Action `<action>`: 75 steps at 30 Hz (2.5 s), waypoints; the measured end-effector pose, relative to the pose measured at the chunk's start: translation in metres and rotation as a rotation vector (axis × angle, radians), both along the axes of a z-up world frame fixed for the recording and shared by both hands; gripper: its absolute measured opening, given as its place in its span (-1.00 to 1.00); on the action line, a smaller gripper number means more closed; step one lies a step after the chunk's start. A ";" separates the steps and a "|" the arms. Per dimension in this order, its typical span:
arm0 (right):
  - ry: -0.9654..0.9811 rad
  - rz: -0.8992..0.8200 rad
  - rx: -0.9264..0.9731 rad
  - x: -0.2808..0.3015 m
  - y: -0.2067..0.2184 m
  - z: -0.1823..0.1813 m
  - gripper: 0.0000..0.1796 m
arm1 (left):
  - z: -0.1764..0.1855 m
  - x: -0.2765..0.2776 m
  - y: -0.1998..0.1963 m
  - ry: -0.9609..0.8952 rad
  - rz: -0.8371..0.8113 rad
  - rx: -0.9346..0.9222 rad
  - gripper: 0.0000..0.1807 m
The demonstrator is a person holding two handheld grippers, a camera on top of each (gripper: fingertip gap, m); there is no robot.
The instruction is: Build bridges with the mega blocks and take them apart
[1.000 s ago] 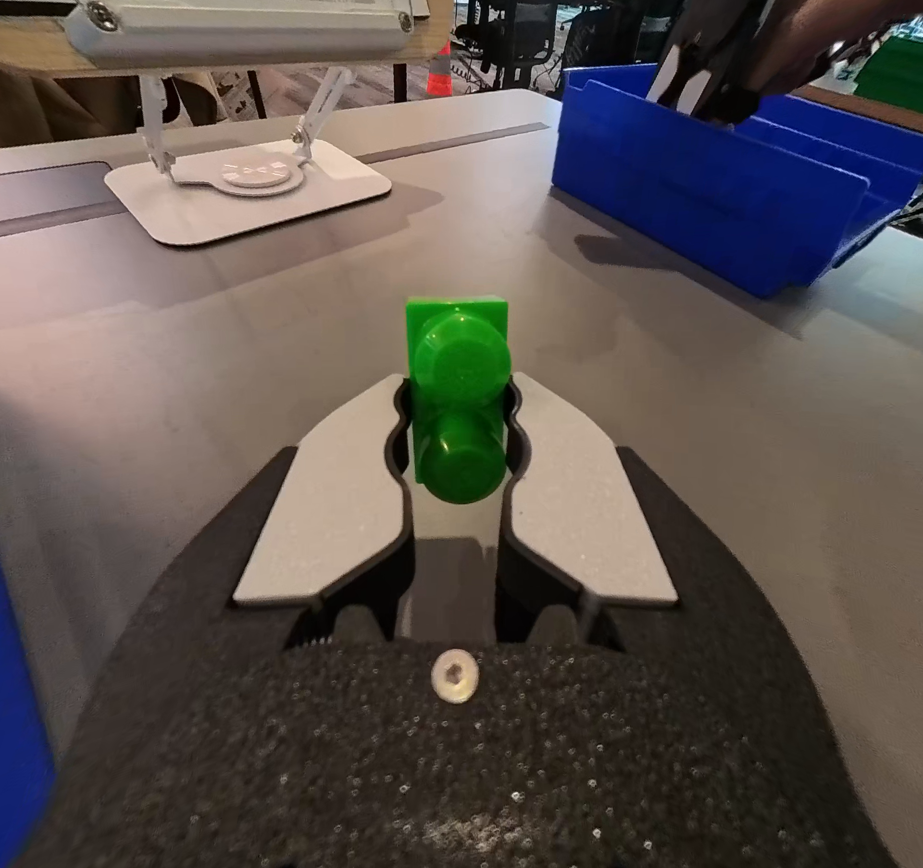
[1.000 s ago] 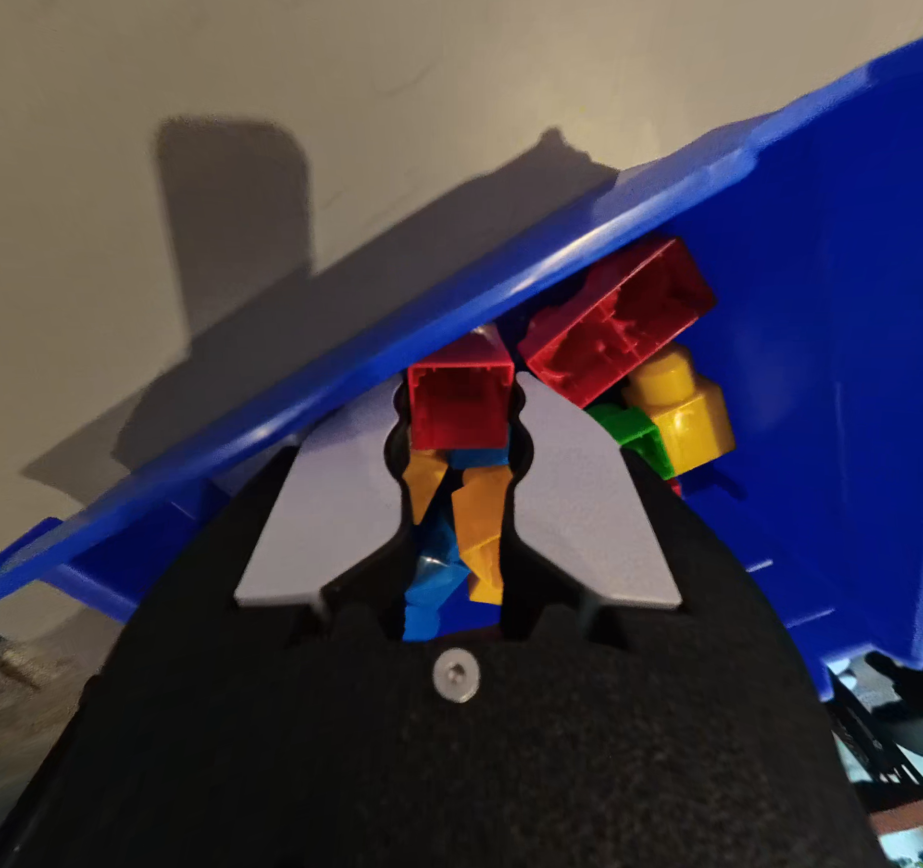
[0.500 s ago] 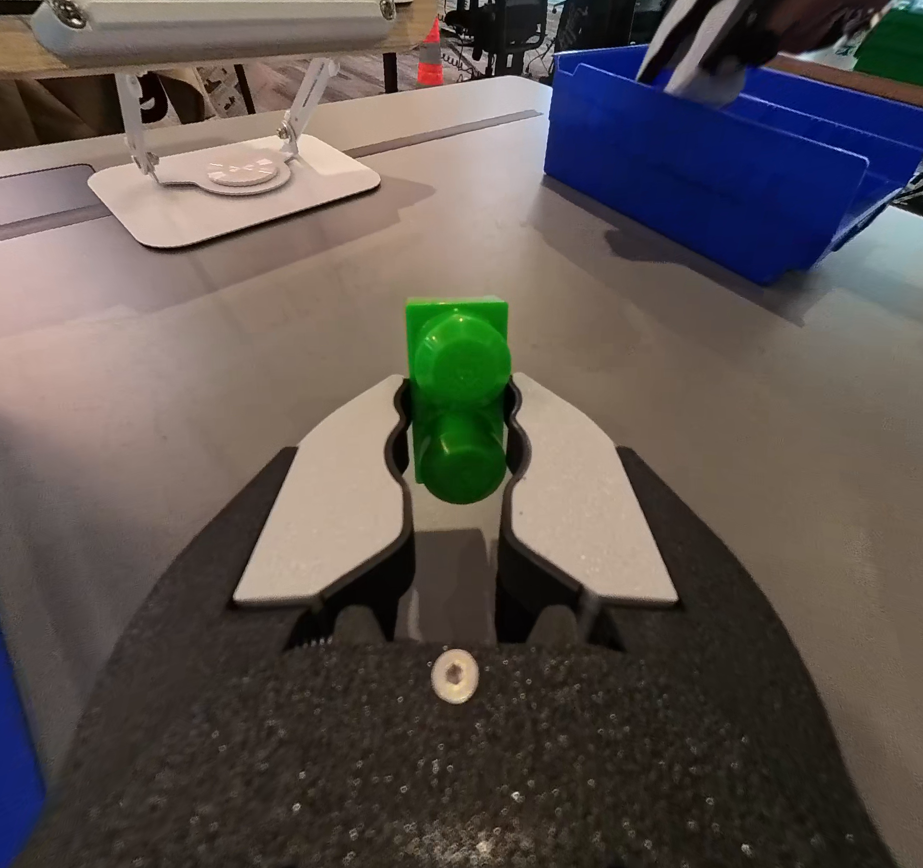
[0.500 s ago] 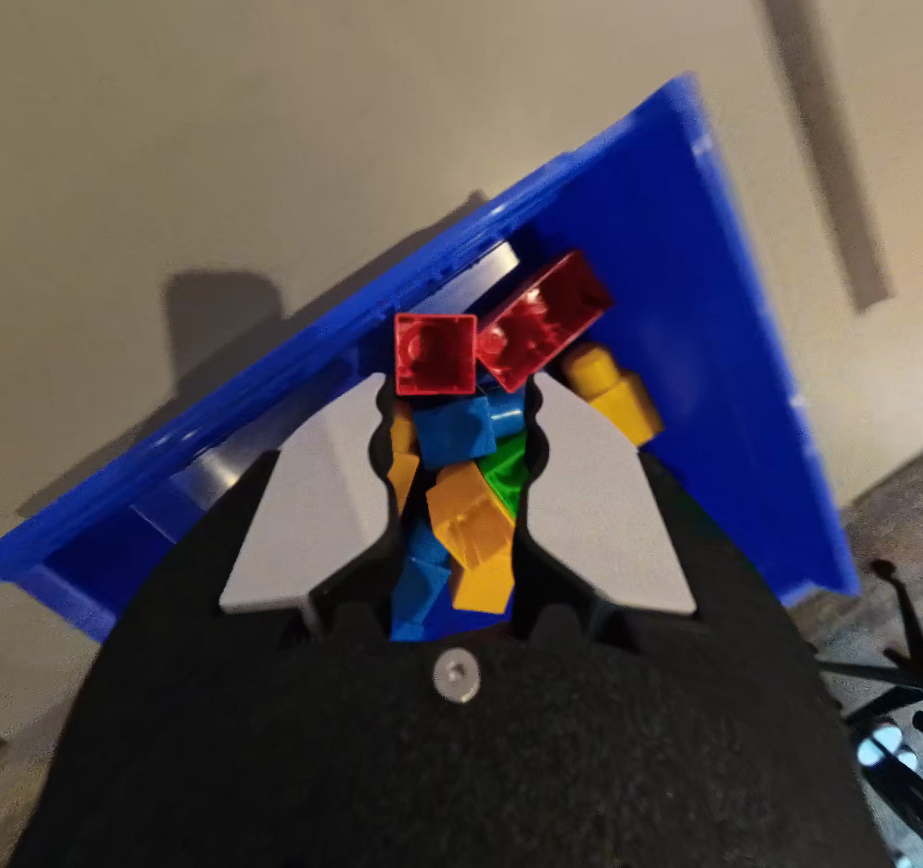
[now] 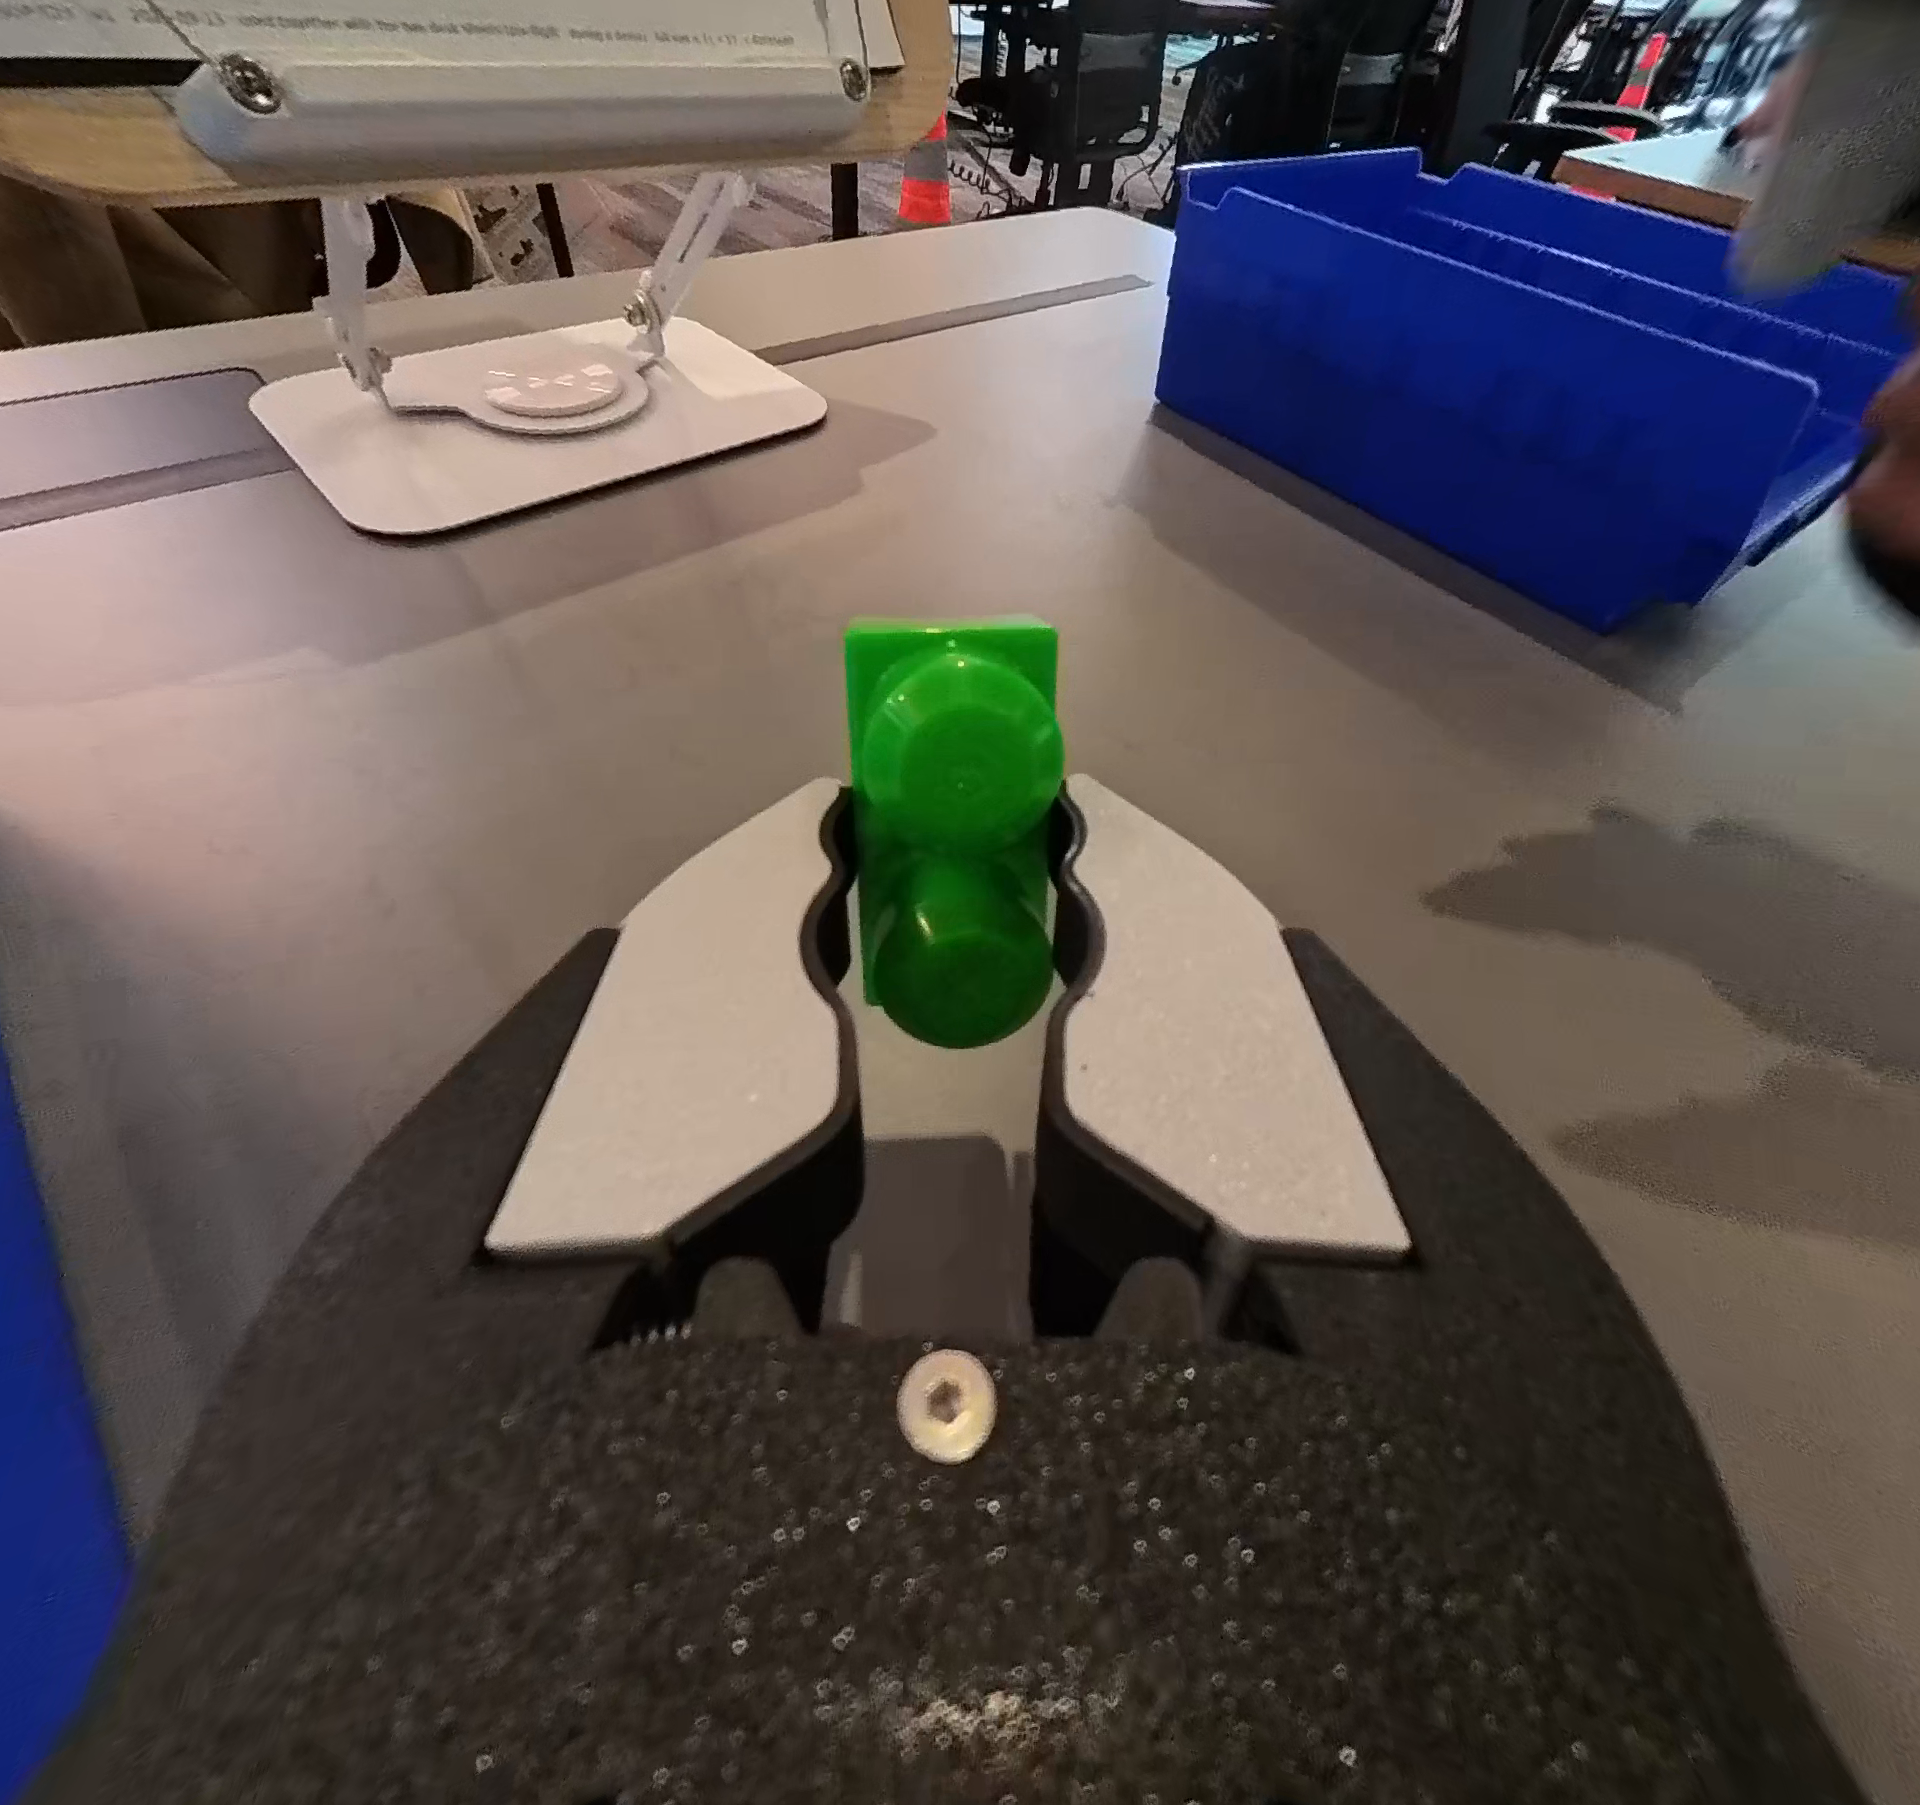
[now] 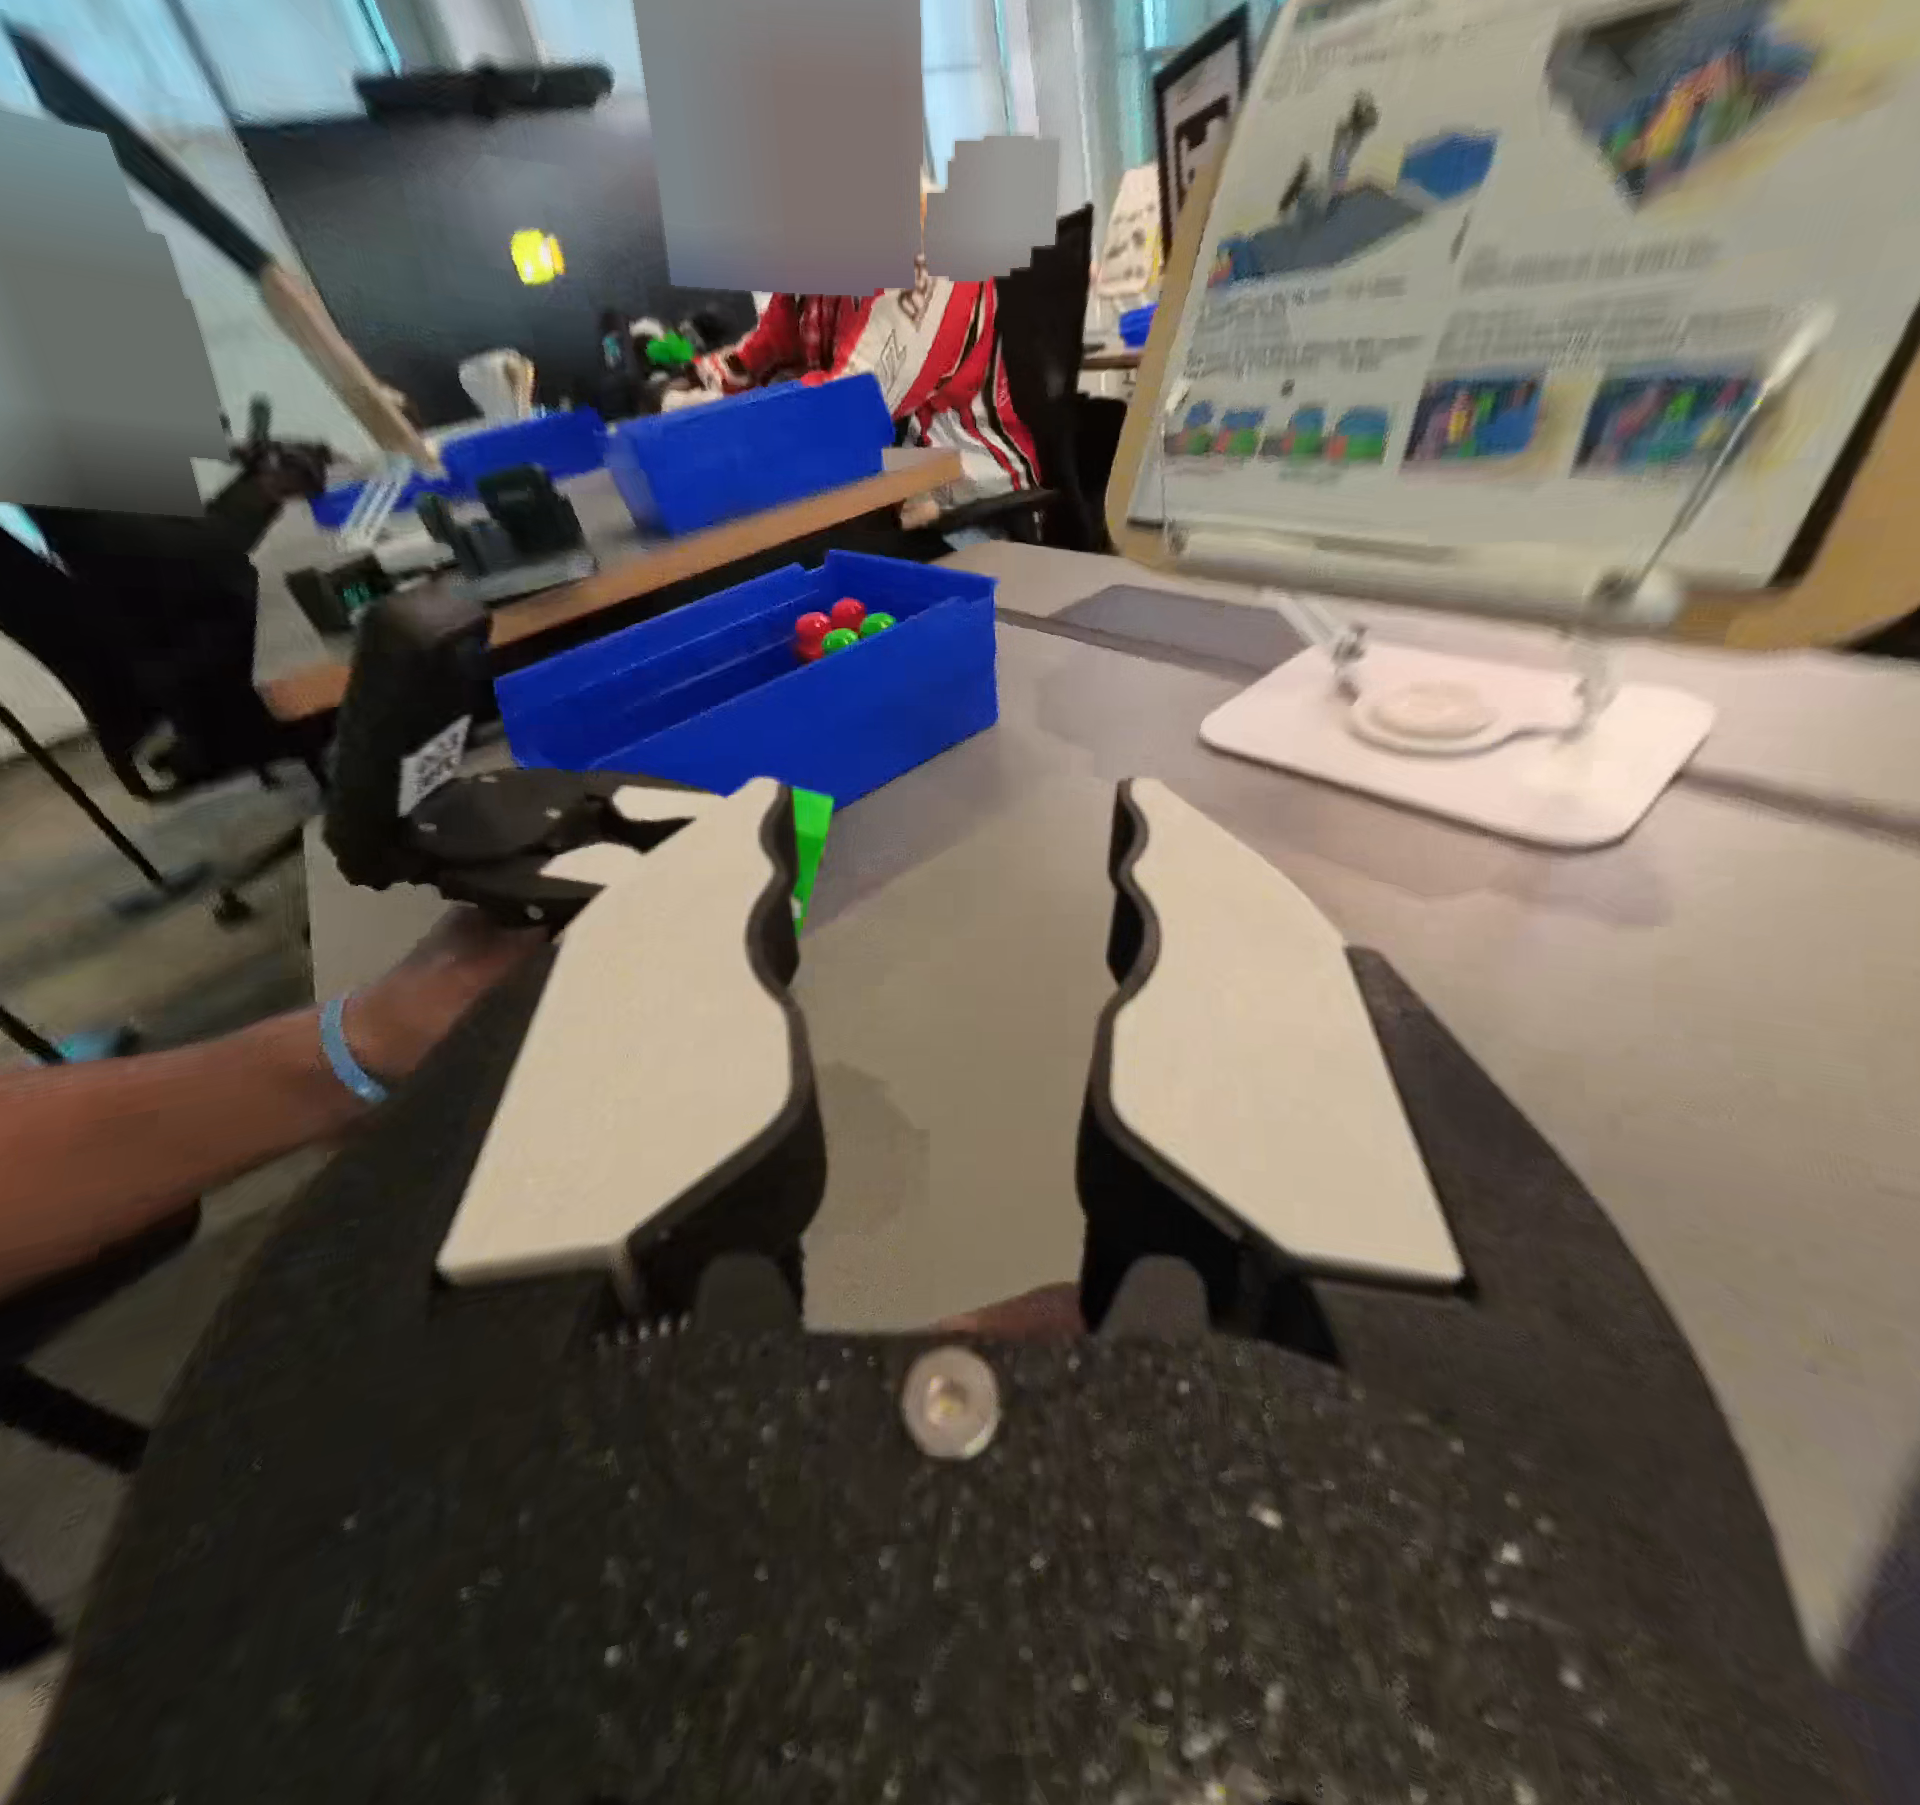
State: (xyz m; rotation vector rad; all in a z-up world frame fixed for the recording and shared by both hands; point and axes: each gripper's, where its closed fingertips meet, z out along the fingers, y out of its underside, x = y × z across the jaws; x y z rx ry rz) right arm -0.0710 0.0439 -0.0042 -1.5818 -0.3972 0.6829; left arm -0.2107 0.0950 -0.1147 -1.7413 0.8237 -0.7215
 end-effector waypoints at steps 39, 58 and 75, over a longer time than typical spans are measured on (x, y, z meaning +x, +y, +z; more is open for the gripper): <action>0.138 0.031 -0.075 -0.012 -0.004 -0.076 -0.44 | -0.057 0.054 0.006 1.071 -0.684 -0.290 -0.62; 0.114 0.044 -0.101 -0.014 -0.005 -0.081 -0.45 | -0.047 0.054 -0.003 0.978 -0.702 -0.249 -0.43; -1.140 0.581 -0.281 -0.061 0.033 -0.130 -0.36 | 0.010 -0.023 -0.050 0.028 -0.014 0.054 -0.51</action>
